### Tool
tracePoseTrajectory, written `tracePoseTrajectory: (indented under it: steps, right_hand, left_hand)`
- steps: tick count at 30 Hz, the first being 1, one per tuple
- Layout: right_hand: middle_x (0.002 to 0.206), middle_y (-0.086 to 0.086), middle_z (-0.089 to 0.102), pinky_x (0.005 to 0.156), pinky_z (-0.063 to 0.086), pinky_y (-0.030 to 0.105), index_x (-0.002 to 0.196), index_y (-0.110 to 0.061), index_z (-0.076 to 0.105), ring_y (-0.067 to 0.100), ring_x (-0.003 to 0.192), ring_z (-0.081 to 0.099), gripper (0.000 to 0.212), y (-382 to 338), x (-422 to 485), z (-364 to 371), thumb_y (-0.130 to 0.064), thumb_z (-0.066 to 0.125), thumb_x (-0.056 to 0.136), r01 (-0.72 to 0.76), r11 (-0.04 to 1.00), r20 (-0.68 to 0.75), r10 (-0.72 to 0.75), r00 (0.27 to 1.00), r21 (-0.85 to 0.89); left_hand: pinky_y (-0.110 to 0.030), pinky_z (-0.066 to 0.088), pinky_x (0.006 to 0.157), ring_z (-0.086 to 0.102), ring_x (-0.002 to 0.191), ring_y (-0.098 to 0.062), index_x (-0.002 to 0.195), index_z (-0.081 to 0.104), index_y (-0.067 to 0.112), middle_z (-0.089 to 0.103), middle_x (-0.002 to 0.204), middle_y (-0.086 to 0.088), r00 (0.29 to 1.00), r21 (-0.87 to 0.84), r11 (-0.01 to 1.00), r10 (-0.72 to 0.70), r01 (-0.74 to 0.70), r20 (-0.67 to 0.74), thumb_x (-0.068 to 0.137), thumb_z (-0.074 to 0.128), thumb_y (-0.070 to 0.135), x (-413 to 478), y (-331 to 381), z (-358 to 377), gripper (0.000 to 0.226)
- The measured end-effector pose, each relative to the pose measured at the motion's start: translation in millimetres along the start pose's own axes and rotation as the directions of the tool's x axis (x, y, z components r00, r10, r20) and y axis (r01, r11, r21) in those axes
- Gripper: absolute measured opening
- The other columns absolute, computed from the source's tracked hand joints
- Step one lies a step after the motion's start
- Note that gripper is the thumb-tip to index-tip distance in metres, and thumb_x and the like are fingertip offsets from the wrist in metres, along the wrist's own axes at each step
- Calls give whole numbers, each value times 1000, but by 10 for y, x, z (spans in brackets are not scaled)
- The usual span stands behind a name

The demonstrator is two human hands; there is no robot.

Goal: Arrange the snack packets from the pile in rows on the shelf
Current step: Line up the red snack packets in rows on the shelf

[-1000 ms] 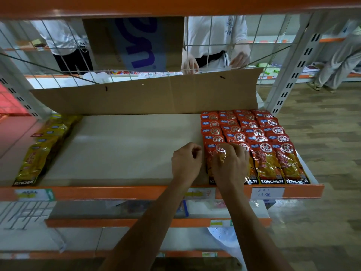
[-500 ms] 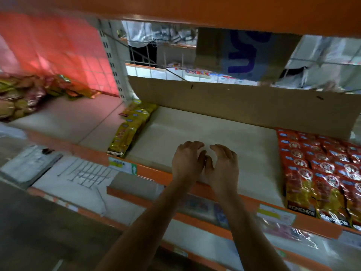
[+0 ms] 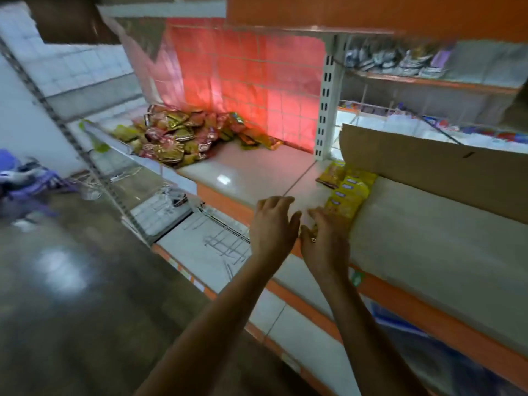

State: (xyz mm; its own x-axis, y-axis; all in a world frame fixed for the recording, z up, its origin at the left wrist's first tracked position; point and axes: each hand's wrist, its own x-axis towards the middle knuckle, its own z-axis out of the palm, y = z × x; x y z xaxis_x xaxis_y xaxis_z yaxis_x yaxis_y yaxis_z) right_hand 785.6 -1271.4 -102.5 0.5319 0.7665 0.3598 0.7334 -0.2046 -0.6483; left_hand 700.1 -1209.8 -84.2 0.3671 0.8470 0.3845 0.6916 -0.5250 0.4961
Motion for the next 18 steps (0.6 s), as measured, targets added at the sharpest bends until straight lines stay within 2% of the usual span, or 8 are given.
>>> tracePoseTrajectory:
  steps: [2,6,11,18]
  right_hand:
    - [130,13,57,104,31,35,123,-5,60,31,124,47,38,-174,59,202,-11,63,85,16,1000,43,-15,999,-22]
    - [125,13,61,99,39,36,120,-4,61,30,120,50,35,-448,251,558,-10,65,86,50,999,68,-50,996,7]
    - [133,6,56,101,43,34,128,-11,57,21,127,45,41,-677,621,1055,-21,64,89,32,999,116,-34,993,16]
    - [135,4,55,103,36,31,128,-13,56,22,127,42,39,-998,1293,1675,-20,60,90,35,999,169,-38,985,19]
  left_hand:
    - [-35,40,97,48,120,-28,128,59,16,60,127,-5,999,18,999,-35,35,9,92,59,31,93,-256,-91,39]
    - [-37,40,99,45,125,-27,133,53,19,56,133,-5,993,45,992,-113,114,-14,94,55,37,297,-675,-172,44]
    - [-37,38,100,45,125,-28,136,50,19,54,136,-5,984,69,981,-178,179,-11,93,55,39,676,-1115,-178,47]
    - [-41,39,101,40,129,-30,141,42,21,47,142,-7,964,183,950,-263,252,40,93,53,43,1432,-1708,-241,54]
